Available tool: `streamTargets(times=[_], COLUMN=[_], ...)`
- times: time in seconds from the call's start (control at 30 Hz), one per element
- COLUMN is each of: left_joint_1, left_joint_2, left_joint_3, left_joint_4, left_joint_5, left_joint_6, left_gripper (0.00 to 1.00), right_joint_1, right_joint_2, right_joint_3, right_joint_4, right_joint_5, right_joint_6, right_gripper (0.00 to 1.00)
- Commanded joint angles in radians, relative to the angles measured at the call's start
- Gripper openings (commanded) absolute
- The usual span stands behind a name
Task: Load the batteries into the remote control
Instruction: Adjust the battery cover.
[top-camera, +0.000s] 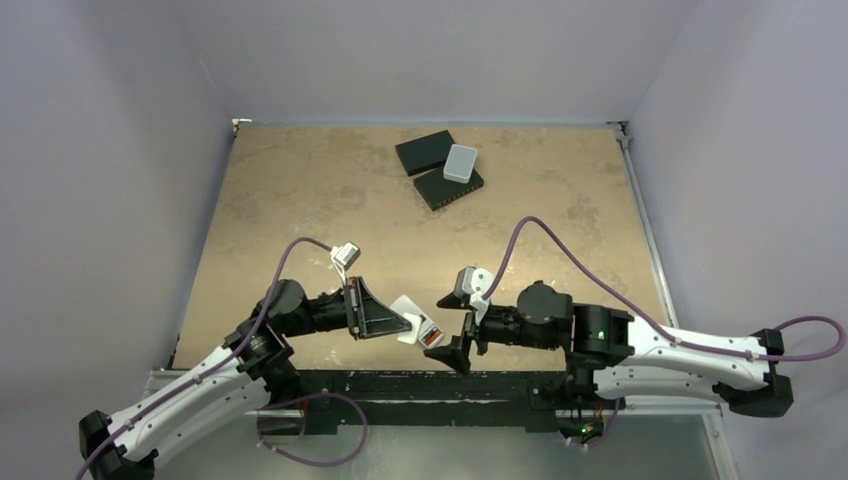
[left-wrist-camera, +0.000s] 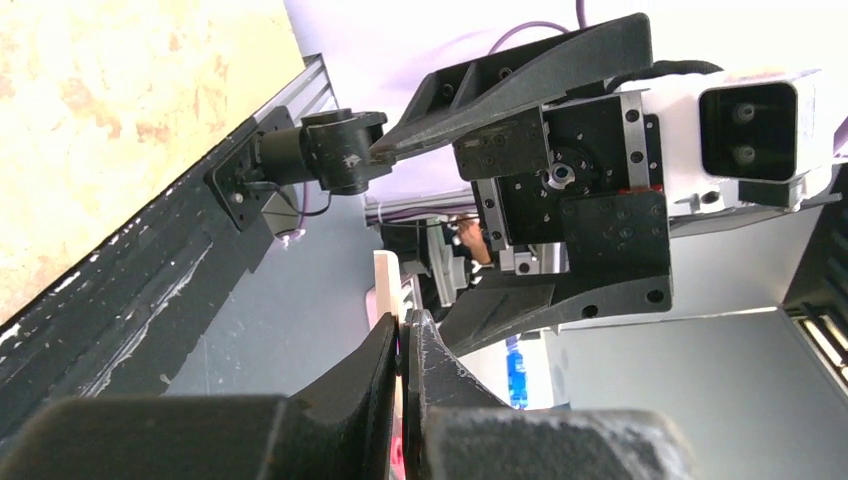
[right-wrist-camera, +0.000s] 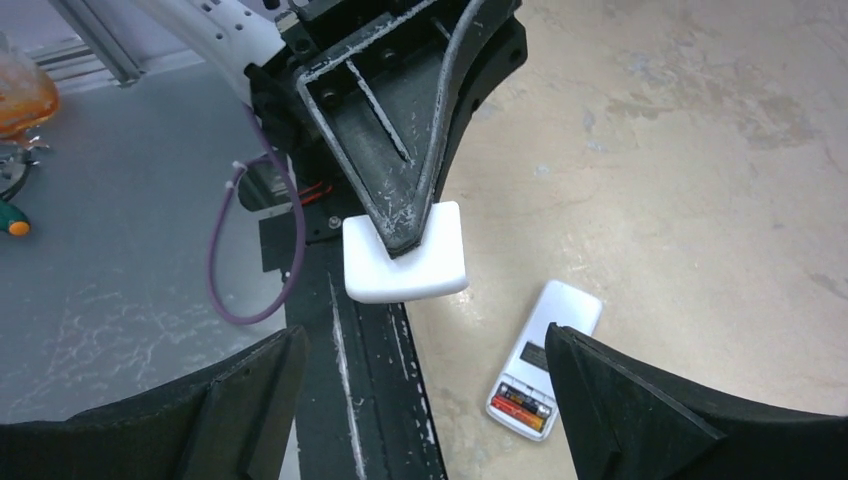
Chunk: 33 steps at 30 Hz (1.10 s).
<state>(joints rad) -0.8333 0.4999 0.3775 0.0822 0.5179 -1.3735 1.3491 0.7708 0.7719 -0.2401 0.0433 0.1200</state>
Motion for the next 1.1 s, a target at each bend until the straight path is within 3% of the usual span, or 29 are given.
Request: streamTargets(times=[0.0, 0.3, 0.53, 1.07], left_joint_1=[-0.002, -0.002, -0.002, -0.003], left_joint_2=[-0.039, -0.117, -0.179, -0.180], left_joint_3=[-0.035, -0.063, -0.073, -0.072], left_joint_4=[0.099, 0.095, 0.057, 0.056], left_joint_5=[-0.028, -0.075, -0.130, -0.144], left_joint_6=[-0.075, -0.154, -0.183, -0.191], left_gripper=[0.00, 0.00, 0.00, 0.00], right_joint_1=[0.000, -0.001, 0.002, 0.013], right_joint_2=[-0.005, -0.009, -0.014, 0.072], right_joint_3=[-0.022, -0.076, -0.083, 0.002], right_joint_4=[0.077, 0.217, 0.301, 0.316], right_joint_5=[-0.042, -0.046, -0.071, -0.089], right_joint_6=[-0.075, -0.198, -0.252, -0.314], right_gripper=[0.99, 0.90, 0.90, 0.90])
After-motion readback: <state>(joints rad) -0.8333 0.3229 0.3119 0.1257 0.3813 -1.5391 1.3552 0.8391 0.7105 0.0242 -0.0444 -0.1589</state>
